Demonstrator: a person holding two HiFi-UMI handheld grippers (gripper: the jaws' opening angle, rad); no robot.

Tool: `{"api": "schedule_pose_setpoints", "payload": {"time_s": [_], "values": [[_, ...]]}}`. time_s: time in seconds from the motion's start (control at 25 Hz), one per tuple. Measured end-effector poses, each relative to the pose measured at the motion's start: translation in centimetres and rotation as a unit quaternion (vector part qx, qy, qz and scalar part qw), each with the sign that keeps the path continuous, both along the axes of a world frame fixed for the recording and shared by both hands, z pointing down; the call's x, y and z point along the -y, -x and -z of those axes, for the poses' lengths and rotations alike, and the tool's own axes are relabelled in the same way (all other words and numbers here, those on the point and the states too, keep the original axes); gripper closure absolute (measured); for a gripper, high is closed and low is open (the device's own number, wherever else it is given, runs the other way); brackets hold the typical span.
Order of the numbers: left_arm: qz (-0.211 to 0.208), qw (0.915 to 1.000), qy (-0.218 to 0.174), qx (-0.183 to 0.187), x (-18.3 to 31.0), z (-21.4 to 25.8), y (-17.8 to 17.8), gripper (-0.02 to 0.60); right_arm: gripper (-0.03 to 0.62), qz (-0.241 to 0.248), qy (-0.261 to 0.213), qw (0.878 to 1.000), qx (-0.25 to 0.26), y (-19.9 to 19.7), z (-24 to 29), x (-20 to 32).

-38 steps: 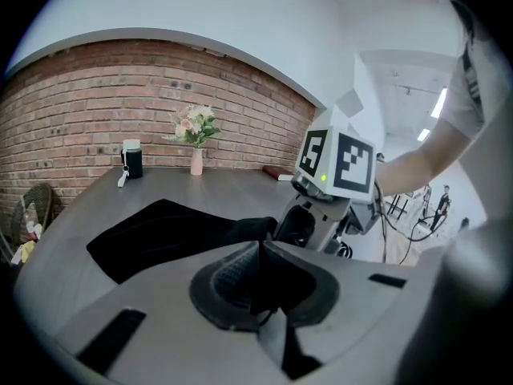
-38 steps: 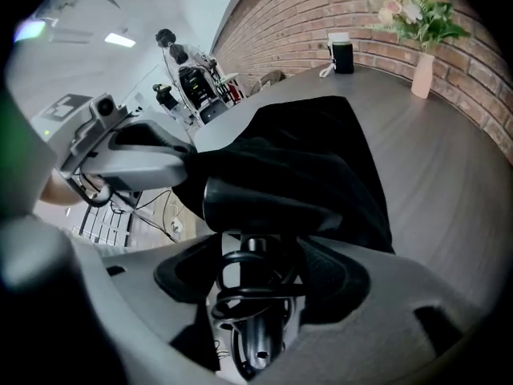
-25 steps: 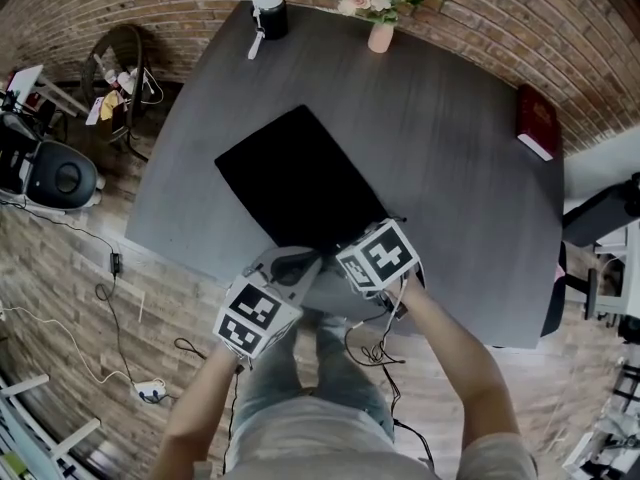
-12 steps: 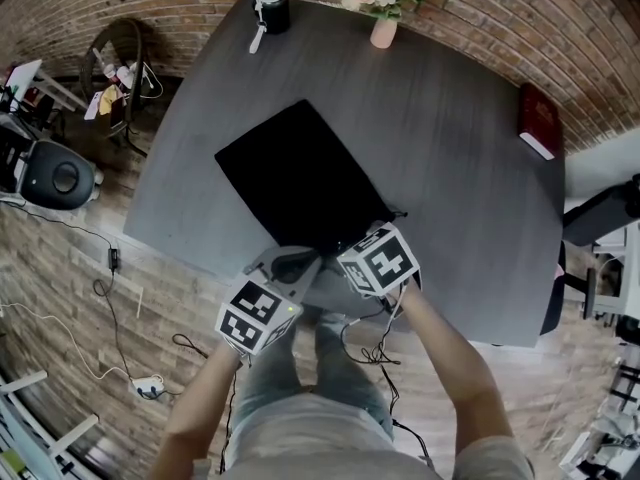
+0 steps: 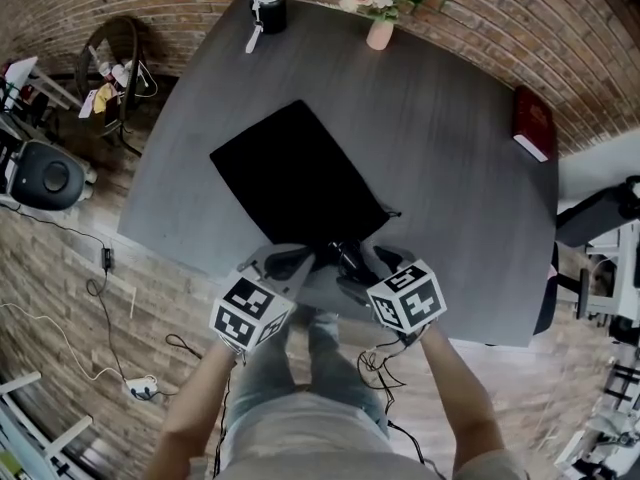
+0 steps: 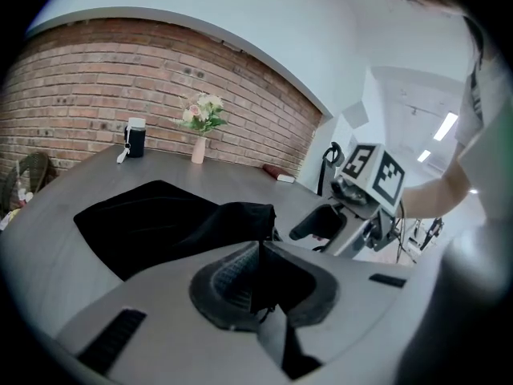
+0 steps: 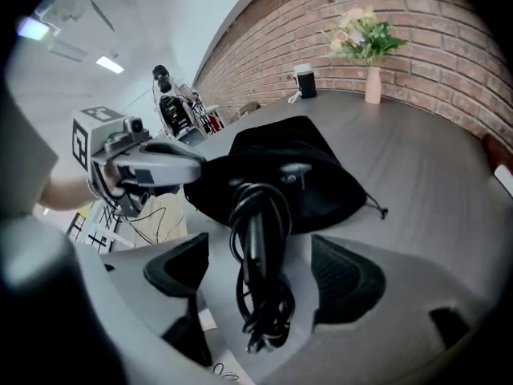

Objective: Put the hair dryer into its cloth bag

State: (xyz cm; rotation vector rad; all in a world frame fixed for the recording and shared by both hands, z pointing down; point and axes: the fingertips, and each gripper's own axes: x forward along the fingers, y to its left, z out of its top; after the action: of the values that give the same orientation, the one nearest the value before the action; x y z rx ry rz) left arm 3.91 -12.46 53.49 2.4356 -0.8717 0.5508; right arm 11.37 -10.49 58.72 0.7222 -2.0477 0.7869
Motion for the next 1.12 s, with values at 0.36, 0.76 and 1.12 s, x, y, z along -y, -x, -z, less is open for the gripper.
{"api": "schedule_pose_setpoints", "payload": {"time_s": [0.36,0.76,1.12], "values": [[0.0,1.0,0.001,0.004,-0.1,-0.2,0.0,0.568,0.279,0.012,-0.032,0.999,-0.04,-0.2,-2.9,-1.0],[0.001,0.9999,0.0,0.015,0.1,-0.2,0.0,0.568,0.402,0.03,-0.017,0.998,-0.052,0.7,-3.5,-1.2],[-0.02,0.9994,-0.013,0.027,-0.3,0.2,-0.3,0.568,0.414,-0.011,-0.058,0.998,-0.006,1.9,-2.0,0.6]]}}
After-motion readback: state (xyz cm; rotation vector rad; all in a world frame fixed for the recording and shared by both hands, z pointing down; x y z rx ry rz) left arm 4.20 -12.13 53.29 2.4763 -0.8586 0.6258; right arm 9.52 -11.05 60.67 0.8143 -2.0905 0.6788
